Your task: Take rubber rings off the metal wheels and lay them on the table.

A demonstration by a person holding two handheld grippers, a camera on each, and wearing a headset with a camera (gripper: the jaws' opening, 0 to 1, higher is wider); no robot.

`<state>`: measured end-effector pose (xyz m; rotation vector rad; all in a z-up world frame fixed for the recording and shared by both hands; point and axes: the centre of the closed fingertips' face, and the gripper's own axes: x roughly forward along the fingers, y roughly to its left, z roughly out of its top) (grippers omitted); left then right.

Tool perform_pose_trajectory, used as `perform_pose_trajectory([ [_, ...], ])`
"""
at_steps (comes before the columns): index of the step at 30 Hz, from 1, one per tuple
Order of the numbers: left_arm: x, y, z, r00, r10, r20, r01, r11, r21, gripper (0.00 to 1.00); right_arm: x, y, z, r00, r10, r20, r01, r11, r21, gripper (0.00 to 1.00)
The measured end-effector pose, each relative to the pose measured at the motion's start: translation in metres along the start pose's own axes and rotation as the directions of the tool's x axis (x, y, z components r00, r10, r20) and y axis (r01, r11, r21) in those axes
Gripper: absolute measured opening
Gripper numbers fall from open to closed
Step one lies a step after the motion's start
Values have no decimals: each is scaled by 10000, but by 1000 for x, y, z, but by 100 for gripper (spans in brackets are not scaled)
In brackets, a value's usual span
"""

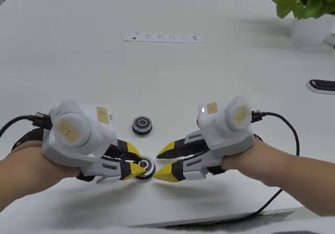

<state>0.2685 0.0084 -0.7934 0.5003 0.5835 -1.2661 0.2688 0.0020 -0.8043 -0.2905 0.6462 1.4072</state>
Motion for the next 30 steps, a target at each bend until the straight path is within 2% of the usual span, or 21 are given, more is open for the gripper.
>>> perform_pose_trajectory([
  [11, 1, -3, 1, 10000, -22, 22, 22, 9999, 98, 14, 6, 5, -3, 9998, 199, -14, -199, 9998, 9, 19],
  [27, 1, -3, 1, 10000, 55, 61, -55, 10000, 25, 14, 4, 7, -2, 9997, 215, 99, -216, 9998, 53, 14],
  [29, 1, -3, 1, 10000, 60, 71, -60, 10000, 25, 14, 4, 6, 0, 9996, 206, 199, -207, 9998, 48, 17],
  [30, 1, -3, 1, 10000, 61, 74, -61, 10000, 21, 14, 5, 7, 1, 9996, 198, 218, -198, 9998, -1, 22],
])
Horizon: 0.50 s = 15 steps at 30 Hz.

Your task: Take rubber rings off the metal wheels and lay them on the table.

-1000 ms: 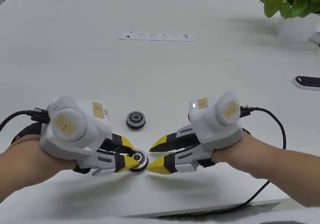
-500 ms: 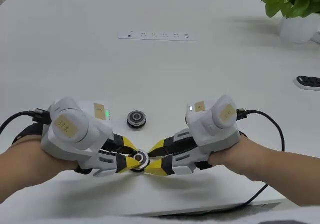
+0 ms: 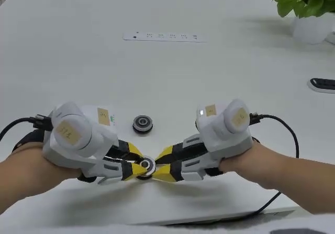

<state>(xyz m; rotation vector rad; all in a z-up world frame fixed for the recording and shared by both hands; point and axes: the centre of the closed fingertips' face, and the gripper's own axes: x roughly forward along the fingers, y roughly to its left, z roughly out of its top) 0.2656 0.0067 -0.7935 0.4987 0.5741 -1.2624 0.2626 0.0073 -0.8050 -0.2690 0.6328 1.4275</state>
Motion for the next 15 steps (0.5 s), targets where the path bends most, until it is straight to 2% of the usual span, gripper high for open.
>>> perform_pose_trajectory([
  [3, 0, 0, 0, 10000, 2, -1, -2, 10000, 1, 14, 3, 1, 0, 10000, -58, -67, 56, 9996, -273, 28],
  [7, 0, 0, 0, 10000, 11, -4, -11, 10000, 6, 14, 5, 4, 2, 10000, -65, -26, 64, 9989, -473, 28],
  [12, 0, 1, 0, 10000, 19, -5, -19, 10000, 41, 14, 6, -2, 7, 9994, -324, 151, 333, 9973, -650, 27],
  [15, 0, 1, 0, 10000, 19, -2, -19, 10000, 41, 14, 6, 1, 6, 9996, -230, 144, 240, 9973, -689, 25],
])
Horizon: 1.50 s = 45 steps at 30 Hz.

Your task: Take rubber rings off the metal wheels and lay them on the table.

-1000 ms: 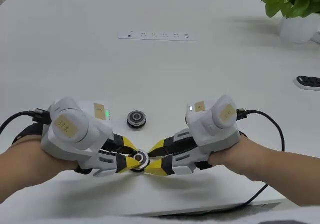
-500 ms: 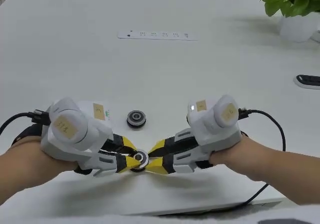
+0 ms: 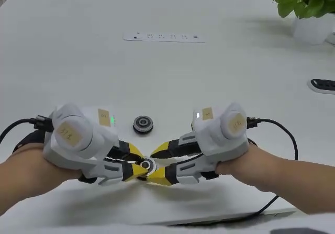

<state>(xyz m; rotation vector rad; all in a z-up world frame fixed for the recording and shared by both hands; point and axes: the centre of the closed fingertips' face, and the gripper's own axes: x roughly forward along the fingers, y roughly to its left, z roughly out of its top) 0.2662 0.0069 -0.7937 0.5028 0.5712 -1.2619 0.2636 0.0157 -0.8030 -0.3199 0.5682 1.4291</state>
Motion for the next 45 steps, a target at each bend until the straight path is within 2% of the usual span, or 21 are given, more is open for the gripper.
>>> perform_pose_trajectory([
  [9, 0, 0, 0, 10000, 30, -25, -30, 10000, -42, 13, -3, 0, -3, 9998, -16, -192, 11, 9997, -255, 22],
  [18, 0, 0, 0, 10000, 72, -54, -72, 9999, -91, 13, -5, -1, -5, 9996, -29, -295, 24, 9999, -157, 19],
  [37, 0, 1, -1, 9999, 100, -81, -101, 9999, -113, 13, -8, -2, -13, 9988, 47, -489, -28, 9992, 388, 5],
  [45, 0, 1, -1, 9998, 162, -143, -163, 9998, -73, 13, -8, -3, -13, 9988, -6, -483, 42, 9971, 755, 2],
])
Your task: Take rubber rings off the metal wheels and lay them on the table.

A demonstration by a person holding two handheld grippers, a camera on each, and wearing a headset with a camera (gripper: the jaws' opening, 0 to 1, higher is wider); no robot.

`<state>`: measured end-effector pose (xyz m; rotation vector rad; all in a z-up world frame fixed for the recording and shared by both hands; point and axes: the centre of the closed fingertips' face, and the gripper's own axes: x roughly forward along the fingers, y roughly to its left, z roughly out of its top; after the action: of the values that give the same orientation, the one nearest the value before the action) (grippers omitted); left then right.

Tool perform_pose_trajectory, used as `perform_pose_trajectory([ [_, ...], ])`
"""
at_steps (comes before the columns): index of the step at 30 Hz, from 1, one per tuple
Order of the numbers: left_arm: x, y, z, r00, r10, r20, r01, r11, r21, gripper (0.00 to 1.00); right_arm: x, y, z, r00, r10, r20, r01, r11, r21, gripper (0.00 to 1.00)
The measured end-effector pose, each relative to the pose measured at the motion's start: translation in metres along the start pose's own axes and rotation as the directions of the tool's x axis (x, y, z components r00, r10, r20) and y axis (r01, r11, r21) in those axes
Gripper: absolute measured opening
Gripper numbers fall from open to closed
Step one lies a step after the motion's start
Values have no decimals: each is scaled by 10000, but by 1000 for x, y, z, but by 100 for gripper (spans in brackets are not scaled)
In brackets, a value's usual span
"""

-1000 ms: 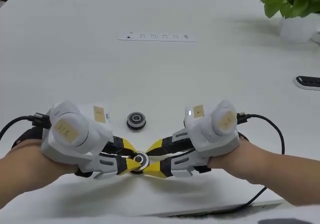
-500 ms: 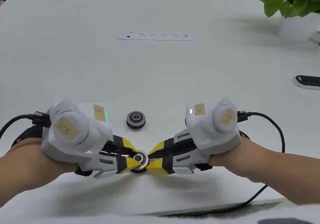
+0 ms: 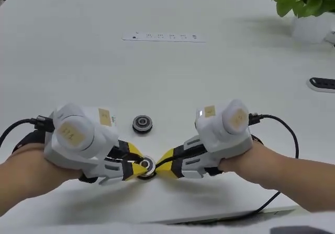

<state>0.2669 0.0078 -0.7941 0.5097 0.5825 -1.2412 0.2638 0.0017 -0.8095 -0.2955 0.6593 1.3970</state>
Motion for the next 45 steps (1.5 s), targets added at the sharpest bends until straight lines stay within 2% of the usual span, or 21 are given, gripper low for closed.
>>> perform_pose_trajectory([
  [5, 0, 0, 0, 10000, 12, -32, -12, 10000, 28, 13, -2, -2, 0, 10000, -52, 48, 51, 9996, 267, 0],
  [13, 0, -1, 1, 10000, 74, -64, -74, 10000, 38, 13, -4, -5, 2, 9996, 16, 289, -50, 9927, 1201, 0],
  [18, 0, 0, 1, 9999, 101, -67, -101, 9999, 2, 13, -6, -8, 3, 9981, 31, 620, -155, 9797, 1997, 0],
  [26, 1, 1, 1, 9998, 157, -99, -157, 9999, -57, 13, -8, -8, 5, 9970, 53, 775, -239, 9703, 2406, 0],
  [28, 1, 1, 1, 9998, 174, -110, -175, 9998, -64, 13, -9, -10, 7, 9952, 12, 982, -273, 9640, 2646, 0],
  [29, 1, 1, 1, 9998, 190, -108, -191, 9998, -83, 12, -10, -10, 10, 9932, -7, 1160, -341, 9542, 2973, 0],
  [30, 1, 1, 1, 9997, 202, -107, -203, 9997, -103, 12, -11, -12, 13, 9915, -41, 1302, -351, 9542, 2971, 0],
  [38, 2, 2, 1, 9992, 333, -212, -336, 9993, -170, 12, -10, -12, 13, 9894, -54, 1451, -454, 9375, 3449, 0],
  [45, 2, 2, 1, 9986, 427, -296, -434, 9989, -203, 12, -10, -11, 14, 9892, -7, 1465, -517, 9339, 3538, 0],
])
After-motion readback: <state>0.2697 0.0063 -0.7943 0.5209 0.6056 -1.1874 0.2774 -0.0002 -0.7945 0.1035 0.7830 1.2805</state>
